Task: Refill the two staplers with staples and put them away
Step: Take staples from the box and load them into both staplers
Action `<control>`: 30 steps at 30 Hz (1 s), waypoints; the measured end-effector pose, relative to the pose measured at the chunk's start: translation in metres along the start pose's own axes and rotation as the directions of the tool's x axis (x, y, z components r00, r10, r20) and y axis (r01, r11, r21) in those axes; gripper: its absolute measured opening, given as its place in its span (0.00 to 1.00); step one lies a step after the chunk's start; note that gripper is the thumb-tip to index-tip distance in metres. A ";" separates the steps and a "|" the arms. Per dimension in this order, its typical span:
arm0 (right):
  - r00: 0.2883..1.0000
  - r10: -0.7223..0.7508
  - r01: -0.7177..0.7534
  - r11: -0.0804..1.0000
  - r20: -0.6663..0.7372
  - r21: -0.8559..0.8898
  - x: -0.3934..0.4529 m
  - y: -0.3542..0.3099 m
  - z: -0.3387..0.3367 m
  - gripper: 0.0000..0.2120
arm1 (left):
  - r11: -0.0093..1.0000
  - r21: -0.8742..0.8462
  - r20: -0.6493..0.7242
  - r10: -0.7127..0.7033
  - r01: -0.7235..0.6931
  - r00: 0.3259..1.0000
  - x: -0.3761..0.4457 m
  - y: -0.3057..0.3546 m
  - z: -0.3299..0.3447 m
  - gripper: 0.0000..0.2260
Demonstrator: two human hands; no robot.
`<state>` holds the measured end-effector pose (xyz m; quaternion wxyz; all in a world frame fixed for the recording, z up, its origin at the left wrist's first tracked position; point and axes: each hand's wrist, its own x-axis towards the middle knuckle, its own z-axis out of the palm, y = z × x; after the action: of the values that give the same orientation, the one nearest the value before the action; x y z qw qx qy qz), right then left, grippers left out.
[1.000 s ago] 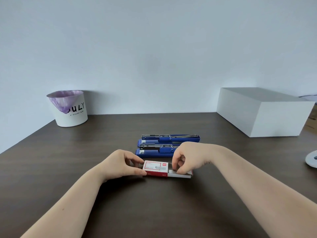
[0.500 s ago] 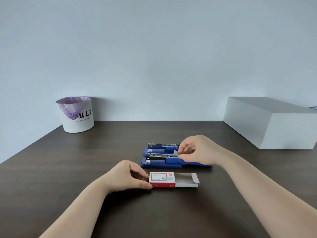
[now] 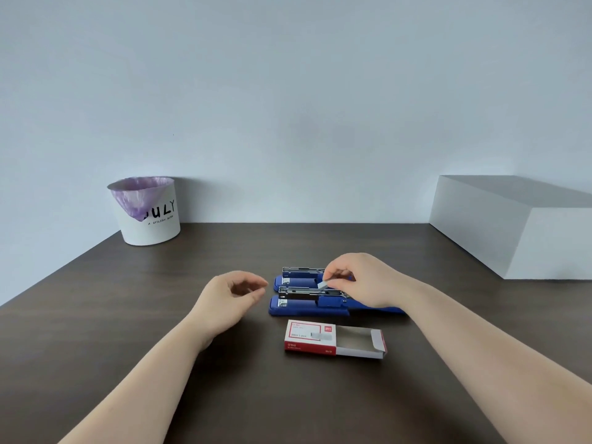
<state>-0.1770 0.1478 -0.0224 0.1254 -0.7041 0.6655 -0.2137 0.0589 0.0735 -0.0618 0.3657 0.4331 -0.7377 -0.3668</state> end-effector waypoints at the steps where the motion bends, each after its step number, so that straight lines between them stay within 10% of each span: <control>1: 1.000 -0.007 0.007 1.000 0.008 -0.011 0.001 0.000 0.000 0.09 | 0.999 0.031 -0.004 0.017 -0.017 1.000 0.004 0.001 0.001 0.06; 30: 0.990 -0.138 0.133 0.977 -0.019 -0.165 0.002 -0.010 0.019 0.09 | 0.951 0.271 0.224 0.088 -0.149 0.971 0.016 -0.010 0.017 0.12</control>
<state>-0.1589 0.1445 -0.0338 0.0423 -0.7524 0.6331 -0.1768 0.0423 0.0593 -0.0753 0.2411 0.3953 -0.8420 -0.2770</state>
